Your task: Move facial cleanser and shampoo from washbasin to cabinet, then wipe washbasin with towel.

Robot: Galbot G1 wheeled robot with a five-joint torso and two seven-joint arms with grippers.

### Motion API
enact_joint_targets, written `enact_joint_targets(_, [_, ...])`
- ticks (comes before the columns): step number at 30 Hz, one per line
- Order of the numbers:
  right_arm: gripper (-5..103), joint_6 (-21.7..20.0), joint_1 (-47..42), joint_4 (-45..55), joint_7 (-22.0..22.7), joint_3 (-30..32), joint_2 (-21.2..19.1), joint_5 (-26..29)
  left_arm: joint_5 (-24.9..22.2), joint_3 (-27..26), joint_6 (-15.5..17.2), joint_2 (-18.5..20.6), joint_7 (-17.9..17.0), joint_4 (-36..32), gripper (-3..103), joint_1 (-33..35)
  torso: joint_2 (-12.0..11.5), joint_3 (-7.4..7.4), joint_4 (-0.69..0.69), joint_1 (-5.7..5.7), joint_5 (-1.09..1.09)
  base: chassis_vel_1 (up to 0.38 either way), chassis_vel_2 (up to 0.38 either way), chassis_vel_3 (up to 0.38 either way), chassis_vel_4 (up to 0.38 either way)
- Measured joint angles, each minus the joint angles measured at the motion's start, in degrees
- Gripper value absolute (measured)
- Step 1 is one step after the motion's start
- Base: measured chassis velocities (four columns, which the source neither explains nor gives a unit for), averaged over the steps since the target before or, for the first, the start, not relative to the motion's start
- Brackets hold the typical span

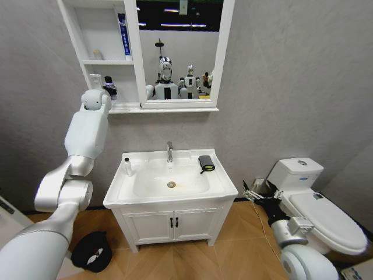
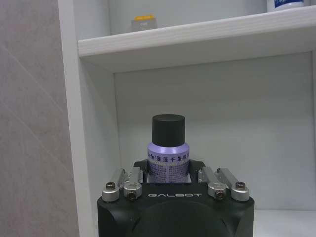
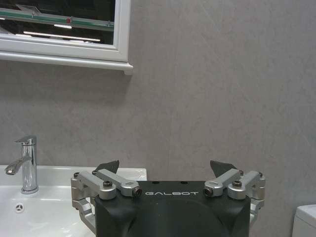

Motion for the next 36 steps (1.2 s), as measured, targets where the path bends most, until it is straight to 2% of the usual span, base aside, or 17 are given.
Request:
enact_joint_targets(7, [100, 0.56, -0.47, 0.04, 0.0, 0.07, 0.15, -0.52, 0.51, -0.33, 3.17, -1.25, 0.28, 2.52, 43, -1.91, 0.0, 0.0, -0.02, 0.0, 0.02, 0.0, 0.0, 0.0, 0.0])
enact_joint_targets(19, [100, 1.47, -1.12, -0.09, -0.07, -0.01, 0.39, -1.24, 1.45, -0.69, 2.33, -1.77, 0.82, 4.58, 40, -2.43, 0.0, 0.0, -0.01, 0.0, 0.01, 0.0, 0.0, 0.0, 0.0])
enact_joint_targets(20, [100, 1.66, -1.24, -0.15, -0.14, -0.19, 0.47, -1.58, 1.66, -0.73, 1.86, -1.73, 0.85, 4.72, 51, -2.41, 0.0, 0.0, -0.01, 0.0, 0.0, 0.0, 0.0, 0.0, 0.0])
enact_joint_targets(21, [100, 1.73, -1.39, -0.16, -0.24, -0.39, 0.55, -1.83, 1.97, -0.89, 1.58, -1.68, 0.85, 4.73, 57, -2.4, 0.0, 0.01, -0.01, 0.0, 0.0, 0.0, 0.0, 0.0, 0.0])
enact_joint_targets(22, [100, 1.73, -1.39, -0.16, -0.24, -0.39, 0.55, -1.83, 1.97, -0.89, 1.58, -1.68, 0.85, 4.73, 57, -2.4, 0.0, 0.01, -0.01, 0.0, 0.0, 0.0, 0.0, 0.0, 0.0])
enact_joint_targets(24, [100, 1.77, -1.52, -0.16, -0.37, -0.77, 0.63, -2.11, 2.18, -1.19, 1.37, -1.58, 0.78, 4.74, 68, -2.39, 0.0, 0.01, -0.01, 0.0, 0.01, 0.0, 0.0, 0.0, 0.0])
enact_joint_targets(25, [100, 1.77, -1.52, -0.16, -0.37, -0.77, 0.63, -2.11, 2.18, -1.19, 1.37, -1.58, 0.78, 4.74, 68, -2.39, 0.0, 0.01, -0.01, 0.0, 0.01, 0.0, 0.0, 0.0, 0.0])
enact_joint_targets(27, [100, 1.93, -1.55, -0.16, -0.46, -1.02, 0.59, -2.31, 2.44, -1.26, 1.08, -1.3, 0.76, 4.76, 78, -2.38, 0.0, 0.01, -0.01, 0.0, 0.0, 0.0, 0.0, 0.0, 0.0])
enact_joint_targets(28, [100, 1.93, -1.55, -0.16, -0.46, -1.02, 0.59, -2.31, 2.44, -1.26, 1.08, -1.3, 0.76, 4.76, 78, -2.38, 0.0, 0.01, -0.01, 0.0, 0.0, 0.0, 0.0, 0.0, 0.0])
enact_joint_targets(30, [100, 1.98, -1.67, -0.11, -0.49, -1.17, 0.57, -2.45, 2.25, -1.29, 1.17, -0.76, 0.72, 3.68, 89, -2.0, 0.0, 0.01, -0.01, 0.0, 0.0, 0.0, 0.0, 0.0, 0.0])
enact_joint_targets(31, [100, 1.98, -1.67, -0.11, -0.49, -1.17, 0.57, -2.45, 2.25, -1.29, 1.17, -0.76, 0.72, 3.68, 89, -2.0, 0.0, 0.01, -0.01, 0.0, 0.0, 0.0, 0.0, 0.0, 0.0])
enact_joint_targets(33, [100, 2.05, -1.84, -0.01, -0.49, -1.18, 0.59, -2.47, 1.24, -0.99, 1.86, -0.03, 0.47, 1.41, 97, -1.17, 0.0, 0.01, -0.01, 0.0, 0.02, 0.0, 0.0, 0.0, 0.0])
enact_joint_targets(34, [100, 2.05, -1.84, -0.01, -0.49, -1.18, 0.59, -2.47, 1.24, -0.99, 1.86, -0.03, 0.47, 1.41, 97, -1.17, 0.0, 0.01, -0.01, 0.0, 0.02, 0.0, 0.0, 0.0, 0.0])
enact_joint_targets(36, [100, 2.18, -2.06, 0.16, -0.49, -1.15, 0.66, -2.66, -0.93, -0.34, 3.48, 1.42, -0.19, -2.89, 100, 0.39, 0.0, 0.01, -0.01, 0.0, 0.0, 0.0, 0.0, 0.0, 0.0])
